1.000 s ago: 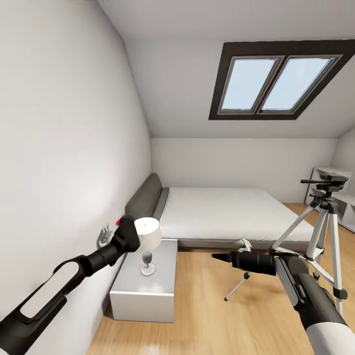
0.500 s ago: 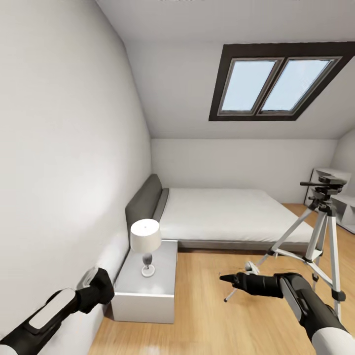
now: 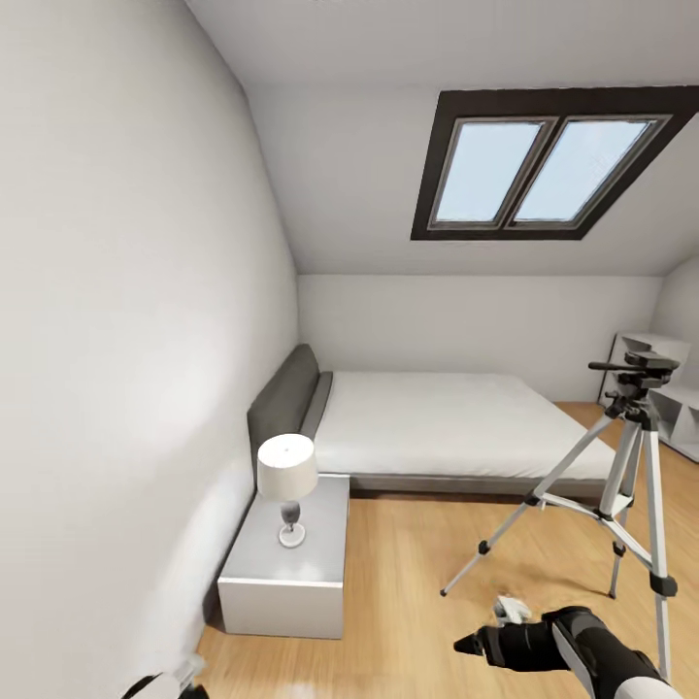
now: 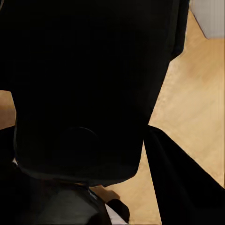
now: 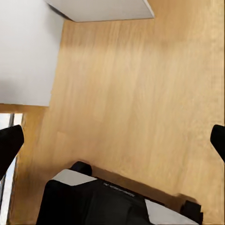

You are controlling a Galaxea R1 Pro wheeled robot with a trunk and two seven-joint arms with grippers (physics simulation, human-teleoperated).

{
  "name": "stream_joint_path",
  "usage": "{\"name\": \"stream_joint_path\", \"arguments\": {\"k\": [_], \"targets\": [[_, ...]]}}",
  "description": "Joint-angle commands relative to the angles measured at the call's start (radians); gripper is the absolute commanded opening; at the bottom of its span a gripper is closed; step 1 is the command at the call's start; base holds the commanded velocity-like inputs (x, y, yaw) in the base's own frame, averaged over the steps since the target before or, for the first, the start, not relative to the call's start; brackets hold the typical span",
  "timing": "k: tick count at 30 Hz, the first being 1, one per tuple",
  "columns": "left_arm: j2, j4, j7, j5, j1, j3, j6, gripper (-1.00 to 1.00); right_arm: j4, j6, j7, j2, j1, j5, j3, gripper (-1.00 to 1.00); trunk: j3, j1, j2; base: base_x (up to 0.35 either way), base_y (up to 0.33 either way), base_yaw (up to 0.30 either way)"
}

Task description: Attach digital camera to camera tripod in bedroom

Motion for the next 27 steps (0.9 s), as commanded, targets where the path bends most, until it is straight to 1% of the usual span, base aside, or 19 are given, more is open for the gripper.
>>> {"name": "stream_joint_path", "arguments": {"k": [1, 2, 5, 6, 9, 10, 13, 14, 16, 17, 18, 19, 20, 21, 24, 26, 27], "targets": [[-0.015, 0.033, 0.002, -0.005, -0.001, -0.015, 0.001, -1.00, 0.034, -0.023, -0.020, 0.002, -0.001, 0.026, -0.009, 1.00, 0.002, -0.004, 0.006, 0.000, 0.000, 0.000], [-0.046, 0.100, 0.000, -0.012, -0.001, -0.030, 0.000, -1.00, 0.107, -0.090, -0.077, 0.004, -0.001, 0.070, -0.009, 1.00, 0.005, -0.008, 0.013, 0.000, 0.000, 0.000], [-0.087, 0.179, -0.003, -0.035, 0.000, -0.044, -0.004, -1.00, 0.224, -0.204, -0.175, 0.005, -0.001, 0.130, -0.008, 1.00, 0.014, -0.019, 0.034, 0.000, 0.000, 0.000], [-0.107, 0.211, -0.005, -0.059, 0.005, -0.049, -0.017, -1.00, 0.295, -0.280, -0.246, 0.006, -0.001, 0.161, -0.009, 1.00, 0.018, -0.023, 0.041, 0.000, 0.000, 0.000], [-0.126, 0.239, -0.007, -0.102, 0.034, -0.054, -0.060, -1.00, 0.358, -0.376, -0.349, 0.005, -0.005, 0.190, -0.009, 1.00, 0.027, -0.034, 0.062, 0.000, 0.000, 0.000], [-0.135, 0.248, -0.011, -0.133, 0.067, -0.056, -0.100, -1.00, 0.380, -0.425, -0.412, 0.005, -0.007, 0.202, -0.010, 1.00, 0.030, -0.038, 0.069, 0.000, 0.000, 0.000], [-0.150, 0.255, -0.030, -0.177, 0.116, -0.059, -0.156, -1.00, 0.400, -0.472, -0.487, 0.006, -0.001, 0.213, -0.010, 1.00, 0.040, -0.050, 0.090, 0.000, 0.000, 0.000], [-0.159, 0.258, -0.050, -0.203, 0.142, -0.059, -0.184, -1.00, 0.407, -0.491, -0.521, 0.007, 0.015, 0.217, -0.010, 1.00, 0.043, -0.054, 0.097, 0.000, 0.000, 0.000], [-0.167, 0.261, -0.075, -0.224, 0.160, -0.059, -0.203, -1.00, 0.412, -0.508, -0.545, 0.010, 0.041, 0.221, -0.010, 1.00, 0.049, -0.061, 0.111, 0.000, 0.000, 0.000], [-0.173, 0.263, -0.100, -0.242, 0.176, -0.060, -0.216, -1.00, 0.415, -0.525, -0.563, 0.015, 0.074, 0.224, -0.010, 1.00, 0.052, -0.065, 0.118, 0.000, 0.000, 0.000], [-0.176, 0.264, -0.112, -0.249, 0.183, -0.060, -0.221, -1.00, 0.416, -0.535, -0.569, 0.017, 0.091, 0.225, -0.010, 1.00, 0.055, -0.069, 0.125, 0.000, 0.000, 0.000], [-0.179, 0.265, -0.132, -0.260, 0.198, -0.060, -0.229, -1.00, 0.418, -0.558, -0.581, 0.023, 0.124, 0.226, -0.010, 1.00, 0.058, -0.073, 0.132, 0.000, 0.000, 0.000], [-0.180, 0.266, -0.140, -0.264, 0.205, -0.060, -0.232, -1.00, 0.418, -0.568, -0.586, 0.026, 0.141, 0.226, -0.010, 1.00, 0.061, -0.077, 0.139, 0.000, 0.000, 0.000], [-0.181, 0.267, -0.152, -0.271, 0.217, -0.060, -0.237, -1.00, 0.419, -0.584, -0.595, 0.031, 0.170, 0.225, -0.010, 1.00, 0.065, -0.080, 0.146, 0.000, 0.000, 0.000], [-0.181, 0.268, -0.164, -0.276, 0.232, -0.060, -0.243, -1.00, 0.420, -0.602, -0.604, 0.037, 0.209, 0.222, -0.011, 1.00, 0.074, -0.092, 0.167, 0.000, 0.000, 0.000], [-0.181, 0.268, -0.174, -0.279, 0.247, -0.060, -0.251, -1.00, 0.421, -0.626, -0.611, 0.040, 0.271, 0.217, -0.012, 1.00, 0.080, -0.100, 0.181, 0.000, 0.000, 0.000], [-0.181, 0.269, -0.182, -0.280, 0.254, -0.060, -0.259, -1.00, 0.421, -0.634, -0.612, 0.041, 0.288, 0.216, -0.013, 1.00, 0.083, -0.103, 0.188, 0.000, 0.000, 0.000]]}}
